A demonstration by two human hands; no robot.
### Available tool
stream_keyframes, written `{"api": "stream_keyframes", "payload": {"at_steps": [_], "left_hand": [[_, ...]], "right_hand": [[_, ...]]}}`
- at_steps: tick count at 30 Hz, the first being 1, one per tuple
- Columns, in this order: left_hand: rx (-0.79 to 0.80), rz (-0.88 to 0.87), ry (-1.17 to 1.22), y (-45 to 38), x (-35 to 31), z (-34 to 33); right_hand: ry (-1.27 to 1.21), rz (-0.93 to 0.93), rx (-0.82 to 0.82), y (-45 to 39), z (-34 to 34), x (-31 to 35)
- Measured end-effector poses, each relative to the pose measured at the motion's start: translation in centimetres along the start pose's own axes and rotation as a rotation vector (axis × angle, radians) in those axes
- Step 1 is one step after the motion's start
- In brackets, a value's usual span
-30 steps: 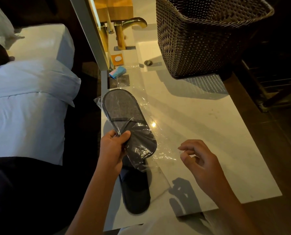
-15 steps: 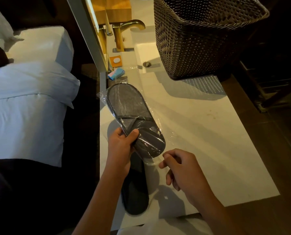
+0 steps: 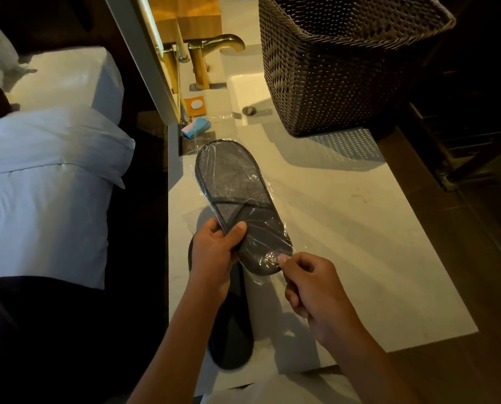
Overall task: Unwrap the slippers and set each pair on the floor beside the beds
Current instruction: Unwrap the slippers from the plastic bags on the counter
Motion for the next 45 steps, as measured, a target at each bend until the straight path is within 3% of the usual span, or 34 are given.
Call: {"api": "stream_keyframes", "payload": {"at_steps": [13, 24, 45], "left_hand": [[-0.061, 0.073, 0.078, -3.4, -0.5, -0.5], [-0.019, 0.137, 0.118, -5.4, -1.4, -2.8], [-0.066, 0.154, 0.144, -8.0, -2.0, -3.3]], "right_hand": [[-0.002, 0.023, 0.016, 0.6, 1.1, -0.5], [-0.019, 0.024, 0.008, 0.8, 2.3, -0.4], [-0.064, -0.042, 0.038, 2.3, 3.9, -2.0]]}}
Point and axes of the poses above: each hand's wrist, its own y-axis away from the middle knuckle, its own z-axis out of the back of the hand, x = y × z, the point moved 8 cm from there along -y, towards the middle knuckle, and after that the axes turned 2 degrees about -y, right-handed, at the moved point
